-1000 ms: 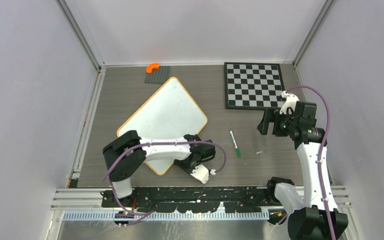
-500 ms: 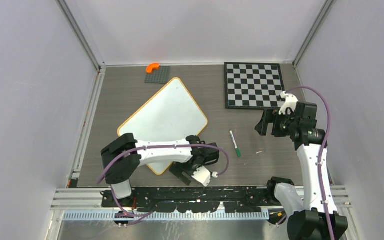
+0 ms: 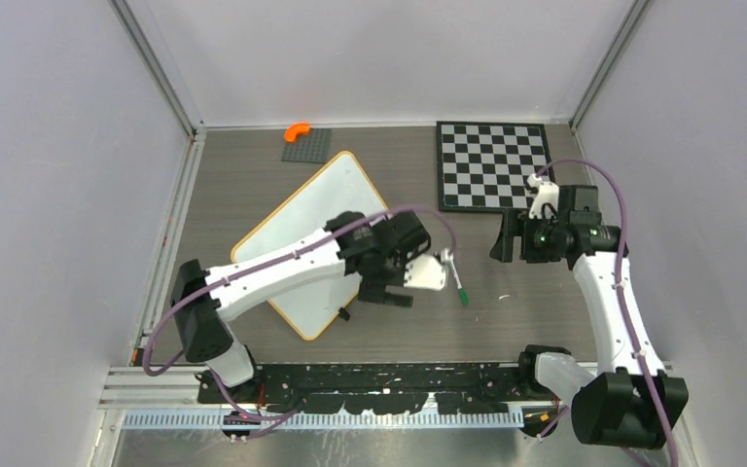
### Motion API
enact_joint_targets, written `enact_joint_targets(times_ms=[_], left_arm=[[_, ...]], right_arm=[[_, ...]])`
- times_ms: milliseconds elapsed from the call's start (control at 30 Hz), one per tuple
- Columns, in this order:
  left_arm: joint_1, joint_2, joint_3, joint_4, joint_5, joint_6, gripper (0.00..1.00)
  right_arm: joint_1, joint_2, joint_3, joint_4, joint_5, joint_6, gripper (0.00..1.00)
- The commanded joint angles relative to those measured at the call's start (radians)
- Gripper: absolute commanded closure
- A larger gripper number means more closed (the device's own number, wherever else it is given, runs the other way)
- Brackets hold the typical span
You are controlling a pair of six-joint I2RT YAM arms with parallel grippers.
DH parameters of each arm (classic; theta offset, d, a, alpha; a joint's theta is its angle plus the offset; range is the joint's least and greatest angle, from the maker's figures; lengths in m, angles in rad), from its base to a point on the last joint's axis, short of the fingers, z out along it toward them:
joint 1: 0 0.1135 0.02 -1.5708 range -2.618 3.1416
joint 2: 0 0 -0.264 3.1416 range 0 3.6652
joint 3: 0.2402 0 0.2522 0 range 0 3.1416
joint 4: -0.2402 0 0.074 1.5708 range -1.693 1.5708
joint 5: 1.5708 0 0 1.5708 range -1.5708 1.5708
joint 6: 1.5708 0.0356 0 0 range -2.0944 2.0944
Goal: Write a sentence on the whiteboard
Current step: Move the whiteboard to the center of the board, then open the whiteboard marker at the center of the board.
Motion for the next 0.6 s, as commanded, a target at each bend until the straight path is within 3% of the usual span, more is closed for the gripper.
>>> enact_joint_targets(times_ms=[0,200,333,433,567], left_arm=[[0.091,-0.031,0.190,0.022,0.070,-0.175,0.00],[0.272,-0.071,0.363,0.057,0.185,-0.334,0.00],[0.359,-0.149,0.389,0.147,0.114,-0.468,0.00],[0.399,-0.204,0.380,0.196,-0.047,-0.580,0.00],[0.503,-0.272,0.329,0.197,-0.033,-0.684,0.00]], right_arm=[[0.081,0.056,0.050,-0.004,0.046,0.019,0.17],[0.269,0.200,0.086,-0.002,0.145,0.033,0.22],[0.371,0.315,0.120,0.003,0.189,0.041,0.25],[0.419,0.413,0.153,0.016,0.216,0.050,0.31],[0.484,0.527,0.214,0.037,0.255,0.070,0.35]])
